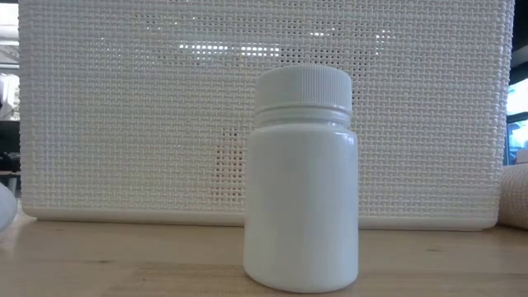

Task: Pick & place medical supplies in basket/bin
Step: Put the top white medicine bottle into the white bin, then put the pink medicine bottle into the white bin

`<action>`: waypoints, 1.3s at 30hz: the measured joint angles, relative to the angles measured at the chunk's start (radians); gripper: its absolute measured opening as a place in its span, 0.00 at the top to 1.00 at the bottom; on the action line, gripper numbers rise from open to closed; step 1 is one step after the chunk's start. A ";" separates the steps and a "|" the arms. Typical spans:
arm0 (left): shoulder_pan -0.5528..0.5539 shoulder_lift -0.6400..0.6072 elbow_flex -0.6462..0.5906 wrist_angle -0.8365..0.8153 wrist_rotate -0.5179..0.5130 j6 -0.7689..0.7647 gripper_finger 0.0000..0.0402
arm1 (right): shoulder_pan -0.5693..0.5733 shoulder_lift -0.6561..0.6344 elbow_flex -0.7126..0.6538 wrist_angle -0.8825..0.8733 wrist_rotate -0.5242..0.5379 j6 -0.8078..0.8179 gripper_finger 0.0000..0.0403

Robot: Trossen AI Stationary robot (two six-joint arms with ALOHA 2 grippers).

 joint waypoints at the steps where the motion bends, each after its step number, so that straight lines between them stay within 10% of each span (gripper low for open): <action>1: 0.000 0.000 0.000 0.000 0.000 0.000 0.54 | 0.000 -0.008 0.000 0.000 0.000 0.006 0.26; 26: 0.000 0.000 0.000 0.000 0.000 0.000 0.54 | 0.087 -0.551 0.000 -0.040 0.038 0.115 0.25; 39: 0.000 0.000 0.000 0.000 0.000 -0.002 0.54 | 0.212 -0.700 0.000 -0.576 0.117 0.505 0.25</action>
